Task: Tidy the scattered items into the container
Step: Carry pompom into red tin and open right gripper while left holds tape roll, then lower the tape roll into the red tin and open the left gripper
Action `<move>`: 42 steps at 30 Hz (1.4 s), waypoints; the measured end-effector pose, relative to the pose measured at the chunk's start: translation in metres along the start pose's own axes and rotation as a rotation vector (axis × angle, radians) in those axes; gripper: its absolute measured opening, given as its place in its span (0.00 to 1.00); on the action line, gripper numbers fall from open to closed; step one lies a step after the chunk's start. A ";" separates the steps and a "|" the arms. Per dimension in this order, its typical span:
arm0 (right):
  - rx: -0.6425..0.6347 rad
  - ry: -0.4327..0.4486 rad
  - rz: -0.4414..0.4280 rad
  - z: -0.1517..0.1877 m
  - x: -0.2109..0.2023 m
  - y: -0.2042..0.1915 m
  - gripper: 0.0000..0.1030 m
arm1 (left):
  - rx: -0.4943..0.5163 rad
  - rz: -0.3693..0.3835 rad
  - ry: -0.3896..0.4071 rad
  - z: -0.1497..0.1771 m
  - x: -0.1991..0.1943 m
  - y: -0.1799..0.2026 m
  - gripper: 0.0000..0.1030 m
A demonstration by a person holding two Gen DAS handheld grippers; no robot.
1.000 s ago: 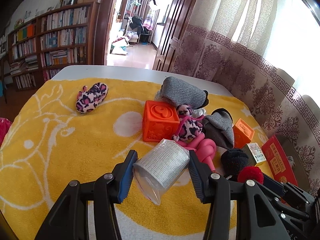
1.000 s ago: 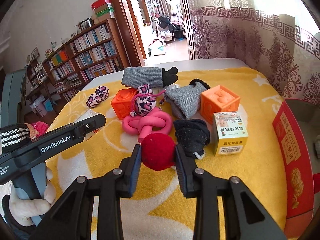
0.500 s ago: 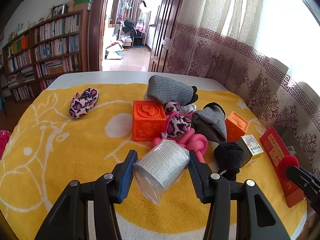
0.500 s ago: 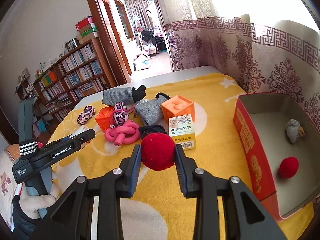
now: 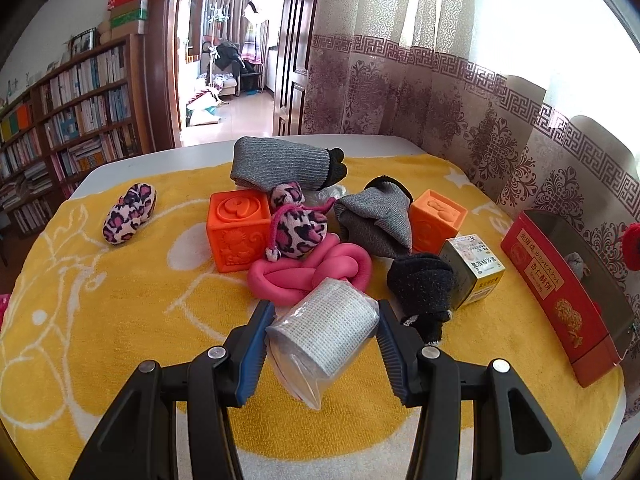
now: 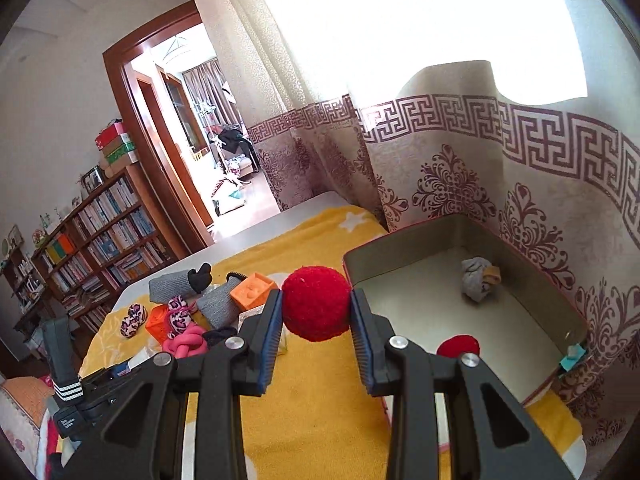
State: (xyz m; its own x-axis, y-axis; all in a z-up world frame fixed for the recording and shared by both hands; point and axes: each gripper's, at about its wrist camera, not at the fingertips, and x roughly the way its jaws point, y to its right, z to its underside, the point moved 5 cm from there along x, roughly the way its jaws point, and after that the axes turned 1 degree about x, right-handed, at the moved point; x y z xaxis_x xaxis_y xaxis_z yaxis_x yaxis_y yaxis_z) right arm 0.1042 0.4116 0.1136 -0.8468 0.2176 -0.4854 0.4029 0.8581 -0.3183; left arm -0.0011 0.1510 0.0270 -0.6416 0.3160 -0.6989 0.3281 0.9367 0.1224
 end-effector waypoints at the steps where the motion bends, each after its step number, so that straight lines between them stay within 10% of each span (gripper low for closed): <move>1: 0.008 0.015 0.026 -0.004 -0.003 0.005 0.35 | 0.000 0.006 -0.002 0.000 0.000 0.002 0.51; 18: 0.119 0.025 0.203 -0.020 -0.006 0.071 0.35 | 0.027 0.069 0.003 -0.002 -0.008 0.023 0.51; 29: 0.209 0.082 0.216 -0.029 -0.023 0.091 0.77 | 0.050 0.097 -0.012 -0.004 -0.011 0.039 0.51; 42: 0.142 0.164 0.241 -0.044 -0.044 0.079 0.77 | 0.246 0.269 -0.010 -0.021 -0.021 0.164 0.51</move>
State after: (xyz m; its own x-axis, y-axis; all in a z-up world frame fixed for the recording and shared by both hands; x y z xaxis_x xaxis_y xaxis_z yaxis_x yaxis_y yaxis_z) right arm 0.1580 0.4902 0.1458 -0.7613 0.4887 -0.4262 0.6333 0.7016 -0.3266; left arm 0.0519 0.3012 0.0769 -0.5030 0.5435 -0.6720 0.6419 0.7556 0.1307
